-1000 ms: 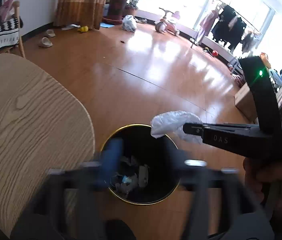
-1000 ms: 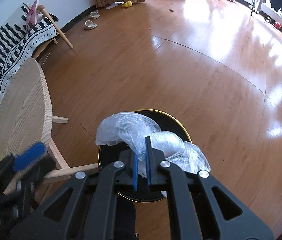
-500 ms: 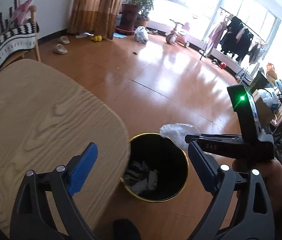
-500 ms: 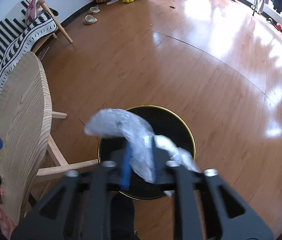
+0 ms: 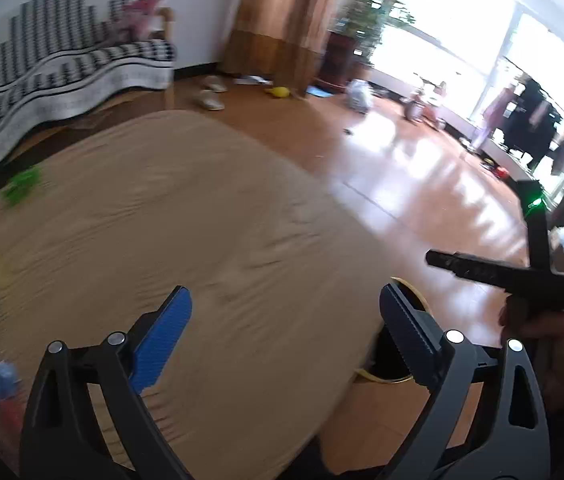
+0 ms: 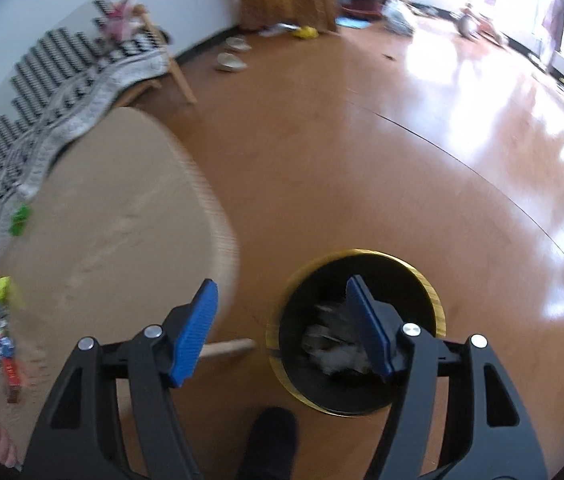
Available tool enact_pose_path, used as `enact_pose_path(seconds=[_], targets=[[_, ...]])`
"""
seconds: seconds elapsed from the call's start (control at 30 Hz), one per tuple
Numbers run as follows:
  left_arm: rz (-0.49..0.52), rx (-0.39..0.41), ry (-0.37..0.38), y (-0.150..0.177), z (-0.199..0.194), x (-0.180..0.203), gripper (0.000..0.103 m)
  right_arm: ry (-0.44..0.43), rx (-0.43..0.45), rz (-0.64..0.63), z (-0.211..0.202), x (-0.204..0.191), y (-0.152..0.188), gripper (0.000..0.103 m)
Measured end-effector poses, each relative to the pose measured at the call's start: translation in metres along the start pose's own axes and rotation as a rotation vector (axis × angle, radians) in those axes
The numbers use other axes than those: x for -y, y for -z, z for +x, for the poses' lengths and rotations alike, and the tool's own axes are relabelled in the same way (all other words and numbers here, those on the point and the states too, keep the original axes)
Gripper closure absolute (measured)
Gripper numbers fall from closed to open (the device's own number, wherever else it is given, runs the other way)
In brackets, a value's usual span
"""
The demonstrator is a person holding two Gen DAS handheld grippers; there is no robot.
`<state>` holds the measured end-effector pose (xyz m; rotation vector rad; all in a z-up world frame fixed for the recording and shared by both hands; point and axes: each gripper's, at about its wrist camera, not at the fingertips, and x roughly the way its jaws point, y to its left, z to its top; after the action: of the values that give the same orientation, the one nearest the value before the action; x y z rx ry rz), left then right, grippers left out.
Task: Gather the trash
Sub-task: 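Grasp the pink toy with the left tool while the right tool grasps the red cigarette box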
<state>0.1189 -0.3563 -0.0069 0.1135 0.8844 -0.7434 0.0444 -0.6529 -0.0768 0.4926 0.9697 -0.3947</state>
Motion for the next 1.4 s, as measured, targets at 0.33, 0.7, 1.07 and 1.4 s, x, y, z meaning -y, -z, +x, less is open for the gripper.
enact_pose_path(seconds=[0.33, 0.7, 1.07, 1.4], targets=[[-0.057, 0.038, -0.29, 0.046, -0.091, -0.151, 0.011, -0.29, -0.06, -0.279, 0.011, -0.202, 0.012, 0.037], [0.019, -0.011, -0.388, 0.082, -0.107, -0.244, 0.01, -0.447, -0.159, -0.513, 0.015, -0.361, 0.073, 0.037], [-0.003, -0.038, -0.309, 0.077, -0.078, -0.26, 0.053, -0.448, -0.207, -0.606, 0.021, -0.395, 0.098, 0.037], [-0.132, 0.093, -0.308, 0.07, -0.151, -0.273, 0.059, -0.451, -0.25, -0.723, 0.012, -0.435, 0.153, 0.014]])
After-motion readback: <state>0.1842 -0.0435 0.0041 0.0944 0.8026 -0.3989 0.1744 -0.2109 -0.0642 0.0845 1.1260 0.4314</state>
